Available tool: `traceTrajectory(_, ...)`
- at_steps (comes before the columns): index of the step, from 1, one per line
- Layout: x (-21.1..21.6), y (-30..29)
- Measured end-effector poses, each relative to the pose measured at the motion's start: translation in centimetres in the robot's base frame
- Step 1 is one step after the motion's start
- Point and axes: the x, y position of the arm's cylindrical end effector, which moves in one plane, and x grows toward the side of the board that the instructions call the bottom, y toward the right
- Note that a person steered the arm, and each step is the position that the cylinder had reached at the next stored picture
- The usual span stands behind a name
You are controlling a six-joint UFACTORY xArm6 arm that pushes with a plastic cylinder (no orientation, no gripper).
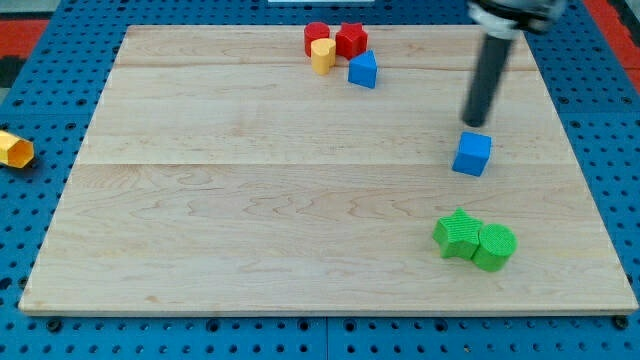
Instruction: Place the blue cube to the bottom of the yellow heart
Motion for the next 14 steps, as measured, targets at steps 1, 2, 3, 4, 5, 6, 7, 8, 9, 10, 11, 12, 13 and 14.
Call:
traceTrajectory(1,6.1,3.7)
traceTrajectory(2,5.2,-4.9)
traceTrajectory(3,1.5,-7.6)
traceTrajectory(4,0.7,-10.3)
traceTrajectory(5,3.1,-7.1)
traceTrajectory(6,3.8,-10.8)
traceTrajectory(7,0.8,-16.5)
traceTrajectory(8,-3.8,-16.9)
traceTrajectory(9,-7.4,-18.6)
traceTrajectory(10,-7.5,-18.6)
traceTrajectory(11,-7.3,-18.4)
traceTrajectory(12,-5.3,-17.6)
traceTrajectory(13,-5.1,-17.7)
traceTrajectory(14,-5.1,-17.7)
